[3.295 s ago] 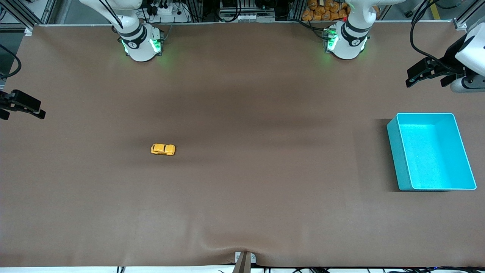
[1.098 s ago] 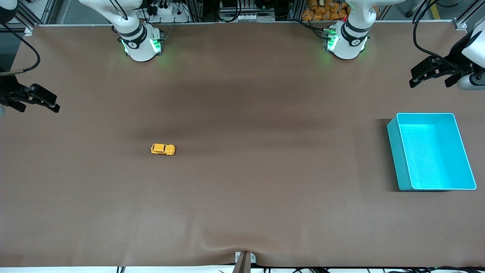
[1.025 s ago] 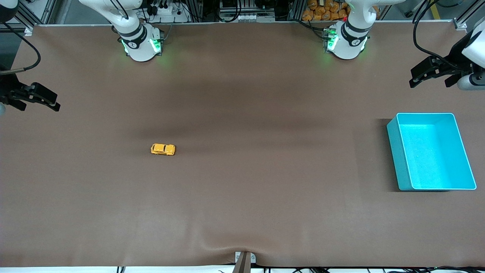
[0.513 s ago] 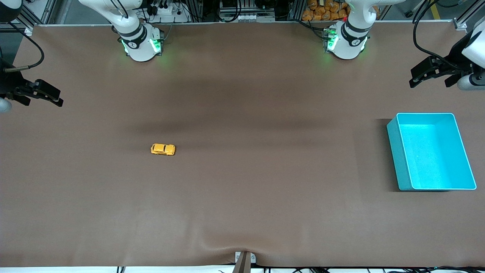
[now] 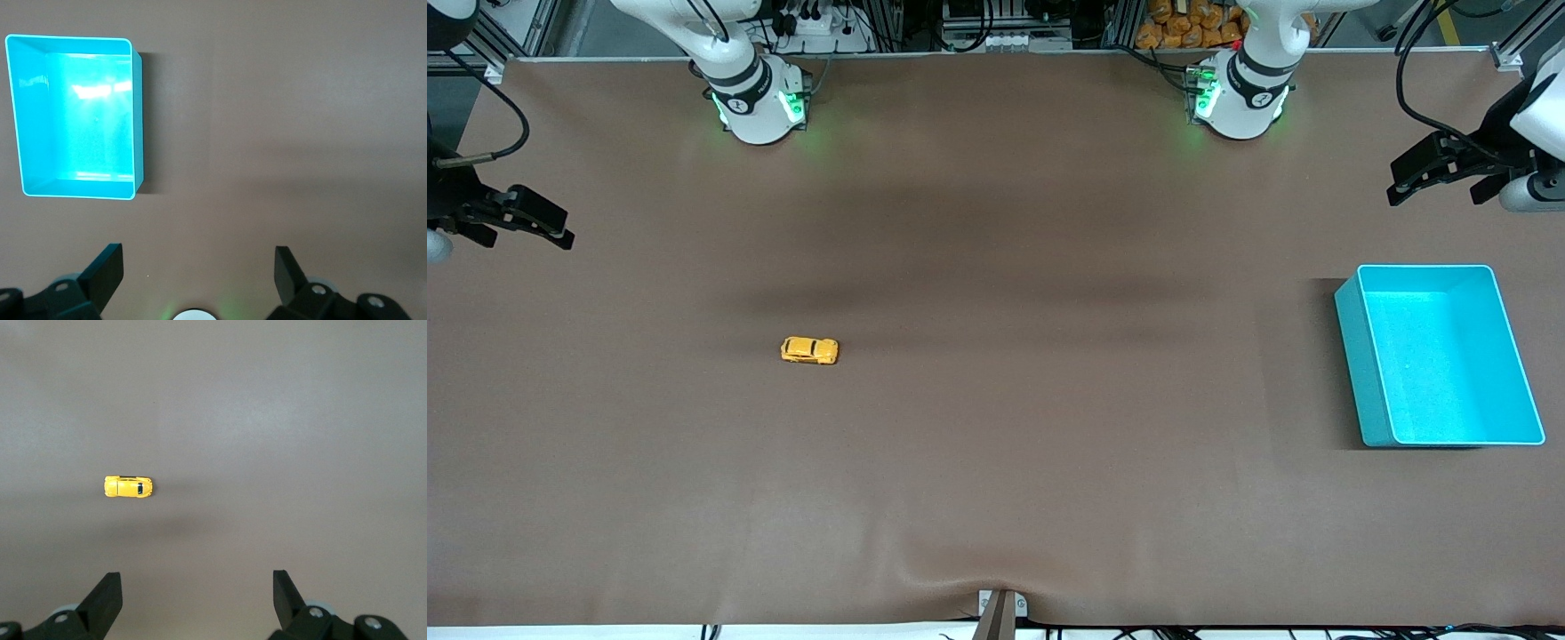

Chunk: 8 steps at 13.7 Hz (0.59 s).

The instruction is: Wind and store yellow beetle car

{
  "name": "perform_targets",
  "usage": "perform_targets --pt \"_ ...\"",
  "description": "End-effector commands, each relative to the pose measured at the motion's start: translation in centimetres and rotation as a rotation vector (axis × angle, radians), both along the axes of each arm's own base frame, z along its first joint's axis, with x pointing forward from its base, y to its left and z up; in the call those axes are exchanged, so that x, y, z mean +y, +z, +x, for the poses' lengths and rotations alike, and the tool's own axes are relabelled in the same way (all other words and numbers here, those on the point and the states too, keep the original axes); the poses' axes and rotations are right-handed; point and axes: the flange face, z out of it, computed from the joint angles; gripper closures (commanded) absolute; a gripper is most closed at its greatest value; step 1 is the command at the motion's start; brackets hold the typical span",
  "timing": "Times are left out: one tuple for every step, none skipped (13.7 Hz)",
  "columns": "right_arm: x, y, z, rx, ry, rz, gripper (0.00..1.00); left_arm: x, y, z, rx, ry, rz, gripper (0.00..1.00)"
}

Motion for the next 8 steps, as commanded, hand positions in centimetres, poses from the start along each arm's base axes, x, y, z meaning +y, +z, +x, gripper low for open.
perform_targets --pt "0.2 0.5 -0.3 -0.013 0.012 -0.001 0.0 -0.1 0.1 -0.2 0.01 -0.001 0.013 0.0" --pt "0.1 0.5 -0.2 -0.019 0.012 -0.002 0.0 -0.5 0.2 -0.2 0.01 -0.002 0.013 0.0" --pt "0.3 0.9 -0.2 -0.029 0.017 -0.002 0.0 -0.6 0.2 -0.2 0.012 -0.003 0.012 0.0" --pt "0.5 1.1 -0.1 -0.033 0.02 -0.001 0.0 -1.4 0.3 -0.3 0.009 -0.019 0.009 0.0" --pt "0.7 1.0 0.0 -0.033 0.02 0.005 0.0 -2.7 0.4 -0.5 0.006 -0.039 0.009 0.0" --pt "0.8 0.8 0.1 -0.03 0.019 0.009 0.0 -4.0 0.4 -0.7 0.007 -0.06 0.014 0.0" --pt "1.0 1.1 0.1 -0.036 0.024 0.009 0.0 -5.3 0.2 -0.9 0.012 -0.084 0.019 0.0" --pt "1.2 1.6 0.1 -0.045 0.029 0.005 0.0 -6.0 0.1 -1.1 0.014 -0.095 0.021 0.0"
